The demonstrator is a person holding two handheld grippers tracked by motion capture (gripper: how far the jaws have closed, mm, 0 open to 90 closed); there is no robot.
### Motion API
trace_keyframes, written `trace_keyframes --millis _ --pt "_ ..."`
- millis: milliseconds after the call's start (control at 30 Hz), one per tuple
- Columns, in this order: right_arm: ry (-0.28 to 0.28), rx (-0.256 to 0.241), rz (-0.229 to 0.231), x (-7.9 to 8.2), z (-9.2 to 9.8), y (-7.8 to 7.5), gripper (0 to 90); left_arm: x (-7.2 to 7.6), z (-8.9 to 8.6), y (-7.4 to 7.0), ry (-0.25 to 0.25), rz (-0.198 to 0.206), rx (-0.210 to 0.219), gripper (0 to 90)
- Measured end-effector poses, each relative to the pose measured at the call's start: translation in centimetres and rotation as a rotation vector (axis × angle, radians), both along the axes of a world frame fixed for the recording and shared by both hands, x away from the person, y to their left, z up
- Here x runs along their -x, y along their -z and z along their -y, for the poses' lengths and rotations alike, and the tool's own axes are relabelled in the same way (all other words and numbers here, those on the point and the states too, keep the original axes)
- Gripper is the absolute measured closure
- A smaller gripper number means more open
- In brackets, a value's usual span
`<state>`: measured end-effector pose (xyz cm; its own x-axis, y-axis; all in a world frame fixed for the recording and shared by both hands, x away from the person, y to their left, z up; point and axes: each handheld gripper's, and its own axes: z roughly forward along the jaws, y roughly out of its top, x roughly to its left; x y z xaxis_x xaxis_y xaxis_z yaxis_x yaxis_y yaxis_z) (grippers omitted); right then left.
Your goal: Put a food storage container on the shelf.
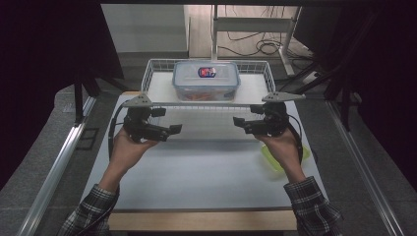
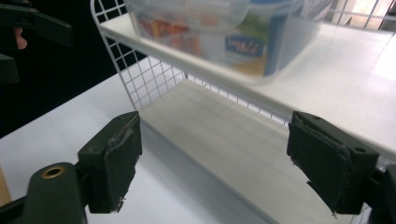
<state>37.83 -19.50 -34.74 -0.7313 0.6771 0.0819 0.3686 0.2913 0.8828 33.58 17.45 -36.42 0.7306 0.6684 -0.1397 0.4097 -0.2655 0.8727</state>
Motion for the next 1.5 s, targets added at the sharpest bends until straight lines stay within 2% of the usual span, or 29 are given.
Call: trace_keyframes --millis 300,633,767,967,1100,1267,1367,1500 --pt "-0.030 0.008 0.007 2.4 0.4 1.7 11.4 2.1 -0.5 1.7 -0.009 -0.005 -0.021 11.0" --pt "-0.041 0.044 0.001 4.5 1.0 4.1 9.0 4.4 -1.2 4.4 -0.026 -0.018 -0.005 6.1" --pt "-0.040 0.041 0.009 5.3 1.4 4.9 8.0 5.1 -1.4 5.5 -0.028 -0.026 0.002 5.9" --pt "-0.051 0.002 -0.007 6.3 2.0 6.7 7.6 5.5 -1.4 7.7 -0.032 -0.050 0.004 5.1" --pt "-0.053 0.011 -0.024 6.7 2.2 8.0 7.2 6.0 -1.6 8.8 -0.034 -0.049 0.026 5.0" --pt "-0.068 0.045 -0.040 7.4 2.2 9.5 6.8 6.8 -2.0 9.9 -0.048 -0.031 -0.001 4.0" --pt "-0.076 0.073 -0.043 7.8 2.0 10.2 6.6 7.1 -2.4 10.6 -0.061 -0.030 -0.018 3.4" --pt "-0.073 0.088 -0.057 7.9 2.1 11.1 6.3 7.6 -2.9 12.1 -0.078 -0.040 -0.038 3.3"
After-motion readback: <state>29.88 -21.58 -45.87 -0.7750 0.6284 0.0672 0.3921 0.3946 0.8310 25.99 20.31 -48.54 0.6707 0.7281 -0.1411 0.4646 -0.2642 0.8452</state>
